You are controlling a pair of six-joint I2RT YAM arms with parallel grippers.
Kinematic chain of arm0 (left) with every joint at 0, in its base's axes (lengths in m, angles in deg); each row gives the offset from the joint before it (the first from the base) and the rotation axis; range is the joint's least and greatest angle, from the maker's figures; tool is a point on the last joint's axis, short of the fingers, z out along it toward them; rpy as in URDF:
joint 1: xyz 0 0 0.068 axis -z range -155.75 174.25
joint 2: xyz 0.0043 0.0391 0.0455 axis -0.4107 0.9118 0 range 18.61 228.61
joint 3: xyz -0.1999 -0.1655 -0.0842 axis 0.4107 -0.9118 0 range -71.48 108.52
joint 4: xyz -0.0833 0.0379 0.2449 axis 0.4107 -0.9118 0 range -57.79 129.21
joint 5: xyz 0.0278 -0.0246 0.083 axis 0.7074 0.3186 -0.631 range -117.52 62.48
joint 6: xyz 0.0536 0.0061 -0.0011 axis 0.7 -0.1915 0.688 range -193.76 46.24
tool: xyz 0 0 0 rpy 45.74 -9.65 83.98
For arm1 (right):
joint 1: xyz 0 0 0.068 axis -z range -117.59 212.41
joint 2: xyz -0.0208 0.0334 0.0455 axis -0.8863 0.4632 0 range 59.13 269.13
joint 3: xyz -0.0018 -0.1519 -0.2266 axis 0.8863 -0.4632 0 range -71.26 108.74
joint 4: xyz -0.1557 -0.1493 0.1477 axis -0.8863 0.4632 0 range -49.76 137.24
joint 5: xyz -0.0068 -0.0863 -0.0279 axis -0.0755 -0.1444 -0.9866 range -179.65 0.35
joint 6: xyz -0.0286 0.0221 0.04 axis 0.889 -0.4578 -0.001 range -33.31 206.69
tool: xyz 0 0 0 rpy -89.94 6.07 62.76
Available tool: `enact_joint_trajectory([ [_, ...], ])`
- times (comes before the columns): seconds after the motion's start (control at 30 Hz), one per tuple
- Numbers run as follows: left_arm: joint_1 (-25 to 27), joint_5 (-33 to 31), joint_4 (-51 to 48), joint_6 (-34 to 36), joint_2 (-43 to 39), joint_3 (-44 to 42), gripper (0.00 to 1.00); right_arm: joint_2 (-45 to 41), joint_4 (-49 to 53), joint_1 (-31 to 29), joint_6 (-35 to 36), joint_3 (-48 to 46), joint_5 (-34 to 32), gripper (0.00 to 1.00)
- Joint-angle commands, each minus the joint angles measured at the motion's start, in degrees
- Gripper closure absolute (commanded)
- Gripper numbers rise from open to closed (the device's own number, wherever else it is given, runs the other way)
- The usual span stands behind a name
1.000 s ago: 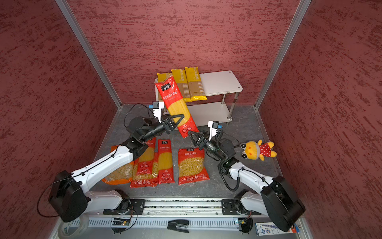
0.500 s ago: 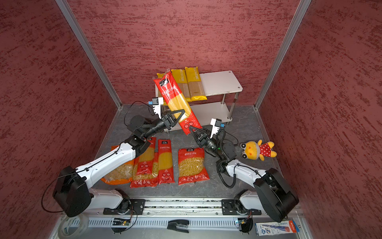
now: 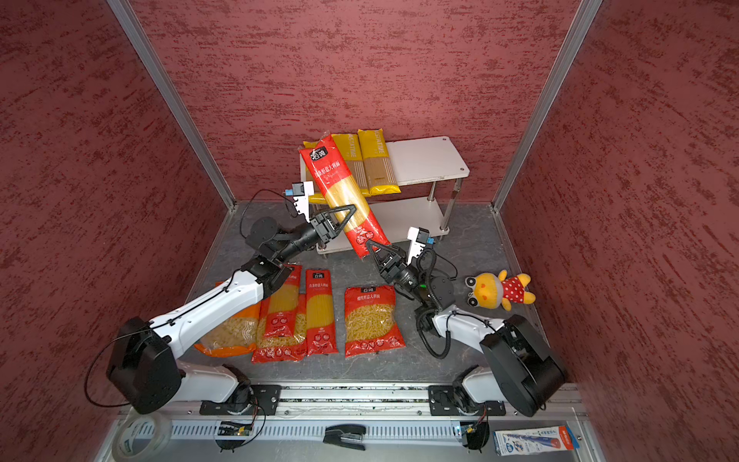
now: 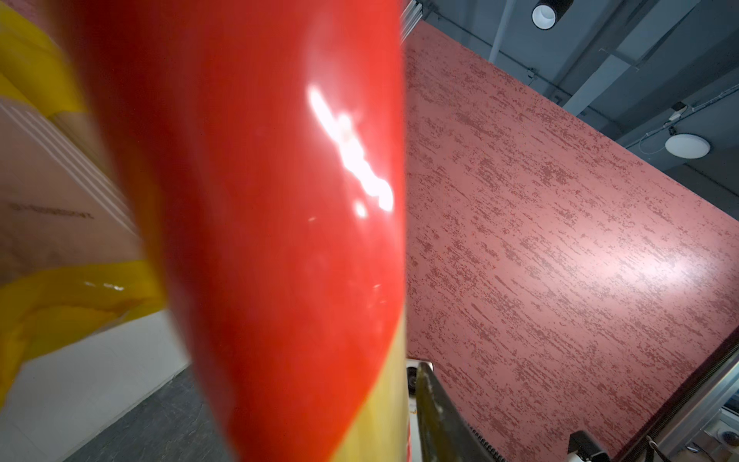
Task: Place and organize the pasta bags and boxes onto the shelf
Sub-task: 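Carry the red bag with the right gripper onto the upper shelf beside the yellow packs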
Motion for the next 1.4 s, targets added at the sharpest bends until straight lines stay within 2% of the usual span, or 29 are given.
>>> enact_joint_trajectory([
  [0.0,-0.85,0.51,5.18,-0.30,-1.39,3.30,0.47,0.27,-8.14,0.26,-2.34,3.83,-1.61,1.00],
  [0.07,-1.00,0.37,5.09,-0.63,-1.35,3.25,0.40,0.59,-8.49,0.26,-2.42,4.83,-2.31,1.00],
  [0.17,-1.04,-0.10,4.26,-0.63,-1.56,2.78,0.34,0.80,-8.60,0.32,-2.38,6.57,-3.45,1.00],
  [0.4,-1.36,-1.00,3.09,-0.72,-1.79,1.85,0.28,1.34,-9.47,2.84,-6.05,11.20,-5.48,1.00],
  [0.77,-1.86,-0.55,2.84,-0.51,-1.00,2.37,0.25,1.66,-5.43,4.74,-7.30,16.69,-6.75,1.00],
  [1.0,-1.67,-0.70,2.77,-0.61,-1.58,1.06,0.25,1.70,-5.90,6.78,-8.77,18.69,-10.88,1.00],
  [1.17,-1.33,-1.40,0.52,1.14,-4.11,-1.36,0.26,0.06,0.01,9.76,-8.77,20.35,-14.17,1.00],
  [1.37,-0.41,-3.38,-4.48,5.02,-10.14,-7.47,0.26,-2.36,11.75,14.15,-9.06,22.31,-19.40,1.00],
])
